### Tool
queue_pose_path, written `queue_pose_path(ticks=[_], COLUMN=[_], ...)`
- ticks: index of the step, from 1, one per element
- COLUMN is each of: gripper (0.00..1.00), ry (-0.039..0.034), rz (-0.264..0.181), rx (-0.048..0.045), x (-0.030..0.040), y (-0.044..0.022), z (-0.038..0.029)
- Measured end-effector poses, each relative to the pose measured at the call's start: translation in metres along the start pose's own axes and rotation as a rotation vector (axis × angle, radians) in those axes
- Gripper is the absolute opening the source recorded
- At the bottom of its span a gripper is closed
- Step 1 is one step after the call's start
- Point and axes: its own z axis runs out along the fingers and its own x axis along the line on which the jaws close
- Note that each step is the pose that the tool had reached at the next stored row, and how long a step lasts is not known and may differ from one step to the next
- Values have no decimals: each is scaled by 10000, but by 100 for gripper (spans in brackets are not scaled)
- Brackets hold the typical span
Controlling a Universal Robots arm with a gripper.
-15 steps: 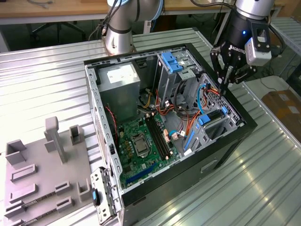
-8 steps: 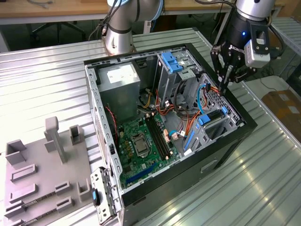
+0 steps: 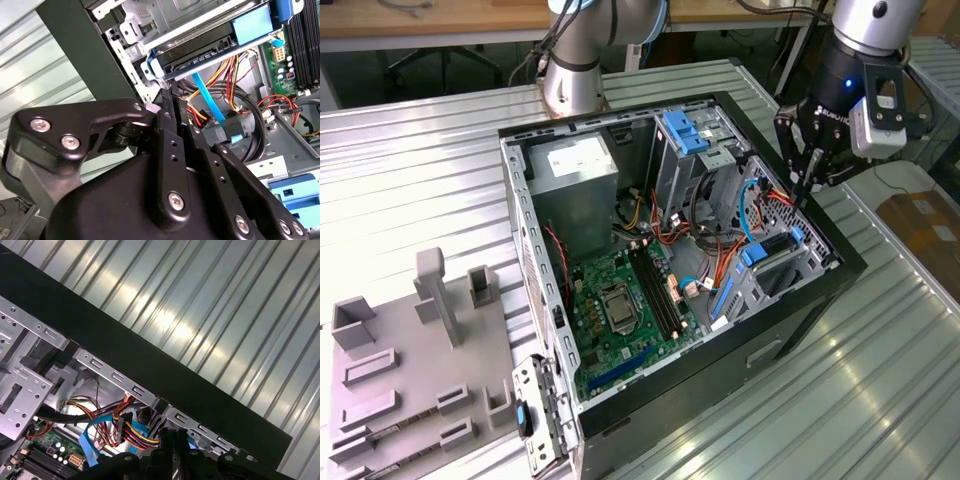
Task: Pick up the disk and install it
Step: 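Insert the disk into the insertion slot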
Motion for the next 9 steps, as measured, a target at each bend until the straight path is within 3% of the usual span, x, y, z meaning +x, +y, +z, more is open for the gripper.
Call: queue_pose_path(ticks=[4,9], gripper=[16,16], ry=[-8,-22], rz=[414,1670], rx=[45,178], x=[3,5], y=[-4,-4], z=[5,28])
